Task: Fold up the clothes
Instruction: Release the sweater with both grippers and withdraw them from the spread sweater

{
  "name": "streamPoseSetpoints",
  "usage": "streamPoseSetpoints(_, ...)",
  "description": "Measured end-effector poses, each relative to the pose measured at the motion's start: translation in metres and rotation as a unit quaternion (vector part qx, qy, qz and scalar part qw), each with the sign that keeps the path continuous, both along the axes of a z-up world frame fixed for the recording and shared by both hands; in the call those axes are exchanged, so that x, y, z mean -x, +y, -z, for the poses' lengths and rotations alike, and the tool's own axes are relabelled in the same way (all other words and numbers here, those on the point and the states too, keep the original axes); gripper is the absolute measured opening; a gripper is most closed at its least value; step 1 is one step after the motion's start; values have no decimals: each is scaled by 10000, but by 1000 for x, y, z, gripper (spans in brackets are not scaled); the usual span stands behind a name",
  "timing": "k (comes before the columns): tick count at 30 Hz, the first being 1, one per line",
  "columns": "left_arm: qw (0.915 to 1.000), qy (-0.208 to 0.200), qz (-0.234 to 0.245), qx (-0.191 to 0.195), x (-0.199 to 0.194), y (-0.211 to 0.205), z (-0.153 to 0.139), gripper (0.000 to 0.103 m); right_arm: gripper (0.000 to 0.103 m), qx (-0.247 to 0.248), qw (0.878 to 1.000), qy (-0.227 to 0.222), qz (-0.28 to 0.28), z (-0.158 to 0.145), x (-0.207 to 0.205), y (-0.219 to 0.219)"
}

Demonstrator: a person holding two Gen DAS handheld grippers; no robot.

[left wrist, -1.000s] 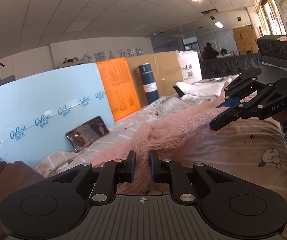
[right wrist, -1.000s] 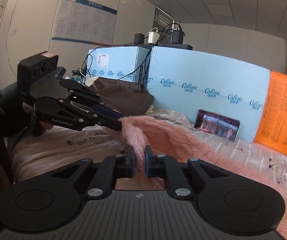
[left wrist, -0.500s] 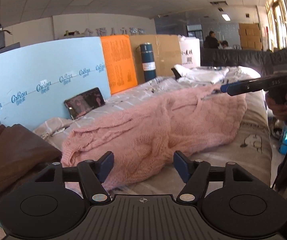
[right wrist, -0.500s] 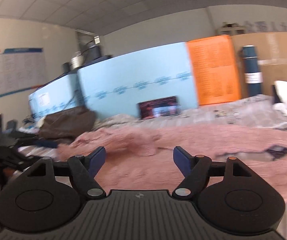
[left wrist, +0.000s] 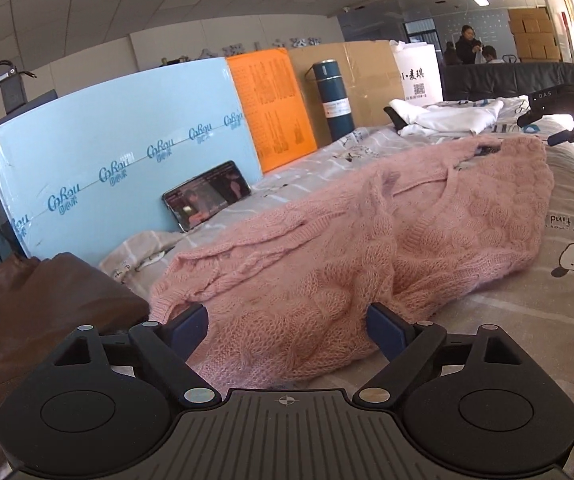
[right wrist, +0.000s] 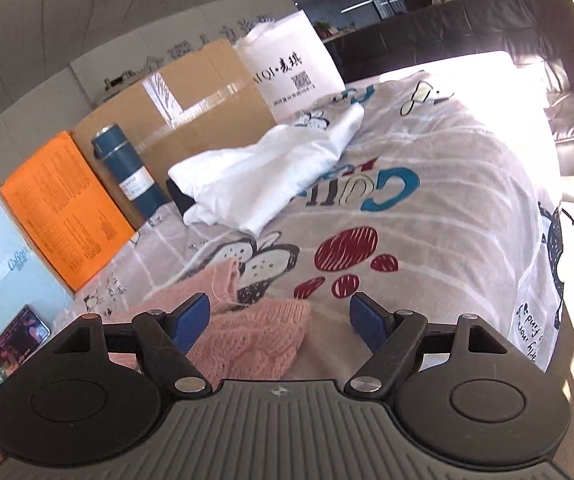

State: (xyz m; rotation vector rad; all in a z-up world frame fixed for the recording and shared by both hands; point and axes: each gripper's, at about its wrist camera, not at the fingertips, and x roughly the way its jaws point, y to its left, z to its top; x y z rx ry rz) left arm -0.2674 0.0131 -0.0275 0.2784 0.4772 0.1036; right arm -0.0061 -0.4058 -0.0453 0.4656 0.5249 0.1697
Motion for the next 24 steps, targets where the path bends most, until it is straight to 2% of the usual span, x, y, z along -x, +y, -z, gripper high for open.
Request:
streamPoseSetpoints(1,10000,1,1,-6,0,0,0,89,61,44,10000,8,-44,2,0,4)
streamPoseSetpoints(2,10000,1,3,-12,0,-1,1,89,41,87,9999,17,-87,5,-1,7)
streamPoseSetpoints(3,10000,3,4,-13,0,-1,1,89,31,108,9998,27,-140,7,-1,10)
streamPoseSetpoints(4,10000,-3,6,-2,1,-1,0,89,12,43,9997,45,-230,8,-2,11)
streamPoseSetpoints(5,10000,-12,9,12,1,-1,0,89,8,-15,9996,39,-296,8,-2,11)
streamPoseSetpoints(7,10000,-39,-22,43,4,1,-1,89,7,27,9996,-232,-169,0,10,5)
streamPoseSetpoints(10,9999,-47,-98,114,8,6,-2,89,7,472,9959,-741,205,-21,32,-3)
streamPoseSetpoints(12,9996,-117,-141,226,11,11,-4,89,7,747,9946,-694,198,-26,35,-4)
streamPoseSetpoints(14,9990,-235,-146,352,14,16,-6,89,9,1020,9940,-397,60,-18,30,0)
streamPoseSetpoints(16,9988,-297,-211,322,16,16,-7,89,11,1292,9916,-55,70,-8,24,5)
streamPoseSetpoints(18,9987,-341,-294,232,20,16,-8,89,24,1308,9909,35,312,-3,24,4)
streamPoseSetpoints(20,9985,-382,-373,85,23,15,-10,89,54,1250,9898,-278,630,-11,30,4)
streamPoseSetpoints(22,9981,-438,-423,-14,26,15,-12,90,73,1131,9881,-706,773,-22,36,7)
streamPoseSetpoints(24,9978,-512,-428,-44,27,15,-14,90,75,860,9908,-948,445,-34,38,14)
